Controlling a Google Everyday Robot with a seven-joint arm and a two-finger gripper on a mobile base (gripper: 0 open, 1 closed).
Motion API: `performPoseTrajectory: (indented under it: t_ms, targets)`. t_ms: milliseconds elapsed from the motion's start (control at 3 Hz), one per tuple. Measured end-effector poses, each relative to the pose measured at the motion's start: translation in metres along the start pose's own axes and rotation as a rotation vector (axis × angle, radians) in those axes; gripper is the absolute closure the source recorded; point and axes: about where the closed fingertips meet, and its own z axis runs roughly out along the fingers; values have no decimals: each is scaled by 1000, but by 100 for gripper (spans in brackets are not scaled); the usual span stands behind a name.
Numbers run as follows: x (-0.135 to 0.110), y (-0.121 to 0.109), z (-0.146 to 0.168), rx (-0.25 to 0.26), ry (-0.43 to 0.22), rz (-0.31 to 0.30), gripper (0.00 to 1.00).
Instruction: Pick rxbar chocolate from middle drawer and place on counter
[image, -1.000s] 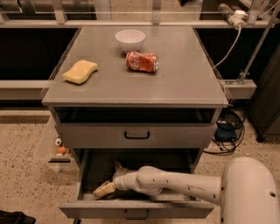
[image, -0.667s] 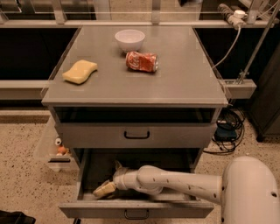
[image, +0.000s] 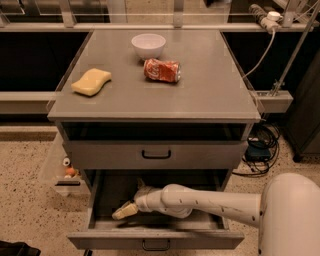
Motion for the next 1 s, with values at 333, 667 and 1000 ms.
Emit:
performPoseTrajectory:
  t_ms: [333, 667, 1000]
  targets:
    - [4, -2, 0, -2, 13, 0, 0]
    - [38, -16, 0, -5, 111, 23, 0]
    - [52, -19, -3, -3, 167, 36, 0]
